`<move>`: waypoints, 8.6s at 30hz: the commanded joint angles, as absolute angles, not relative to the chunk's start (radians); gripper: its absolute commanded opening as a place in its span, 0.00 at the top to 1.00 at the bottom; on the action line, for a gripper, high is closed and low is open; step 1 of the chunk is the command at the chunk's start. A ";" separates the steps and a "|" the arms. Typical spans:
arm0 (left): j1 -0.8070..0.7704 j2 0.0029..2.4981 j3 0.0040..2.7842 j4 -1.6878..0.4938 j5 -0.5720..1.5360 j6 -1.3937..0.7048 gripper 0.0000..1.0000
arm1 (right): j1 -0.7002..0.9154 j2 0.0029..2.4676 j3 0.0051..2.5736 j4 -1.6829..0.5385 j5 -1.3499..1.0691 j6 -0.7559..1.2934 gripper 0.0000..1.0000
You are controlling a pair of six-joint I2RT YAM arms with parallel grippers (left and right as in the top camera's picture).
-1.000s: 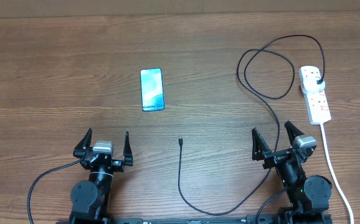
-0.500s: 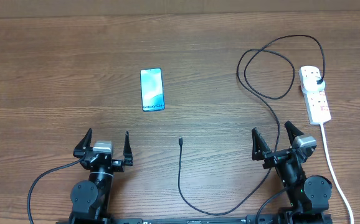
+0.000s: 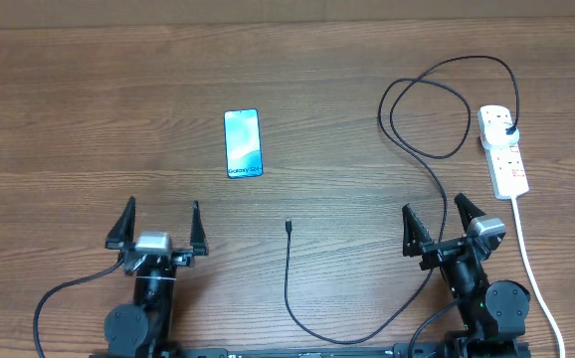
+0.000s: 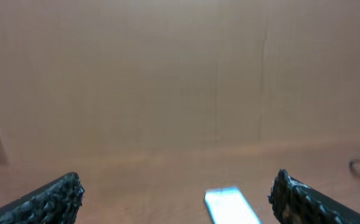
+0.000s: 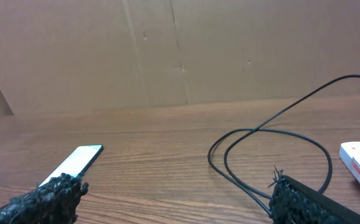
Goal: Plug charger to phone and switch on socket
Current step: 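Raise the left arm and move its open gripper over the phone, then lower the left gripper and grasp the phone's bottom edge, then lift the phone with the left gripper and pull it toward the cable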
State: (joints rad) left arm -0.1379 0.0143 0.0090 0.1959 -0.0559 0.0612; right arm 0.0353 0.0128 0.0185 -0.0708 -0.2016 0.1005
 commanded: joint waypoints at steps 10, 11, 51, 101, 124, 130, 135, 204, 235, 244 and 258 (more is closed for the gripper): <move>-0.144 0.011 0.333 0.046 0.034 -0.206 0.00 | 0.044 0.002 0.008 -0.066 -0.192 0.100 0.00; -0.144 0.018 0.368 0.022 0.046 -0.206 0.01 | 0.044 0.002 0.008 -0.066 -0.192 0.100 0.00; -0.145 1.741 1.926 -1.381 0.363 -0.207 0.01 | 0.044 0.002 0.008 -0.066 -0.192 0.100 0.00; -0.145 2.745 1.926 -0.668 0.355 -0.207 0.01 | 0.044 0.002 0.008 -0.066 -0.192 0.100 0.00; -0.132 2.735 1.935 -0.828 0.399 -0.210 0.00 | 0.044 0.002 0.008 -0.065 -0.192 0.100 0.00; -0.111 2.682 2.120 -1.091 0.172 -0.226 0.00 | 0.044 0.002 0.008 -0.065 -0.192 0.100 0.00; -0.131 2.616 2.242 -1.303 0.079 -0.249 0.00 | 0.044 0.002 0.008 -0.065 -0.192 0.100 0.00; -0.320 2.566 1.921 -1.350 0.140 -0.274 0.34 | 0.044 0.002 0.008 -0.065 -0.192 0.100 0.00; -0.333 2.492 1.960 -1.414 0.199 -0.270 0.01 | 0.044 0.002 0.008 -0.065 -0.192 0.100 0.00; -0.329 2.177 2.016 -1.371 0.092 -0.317 0.00 | 0.044 0.002 0.008 -0.065 -0.192 0.100 0.00; -0.341 2.079 1.928 -1.426 0.061 -0.323 0.01 | 0.044 0.002 0.008 -0.065 -0.192 0.100 0.00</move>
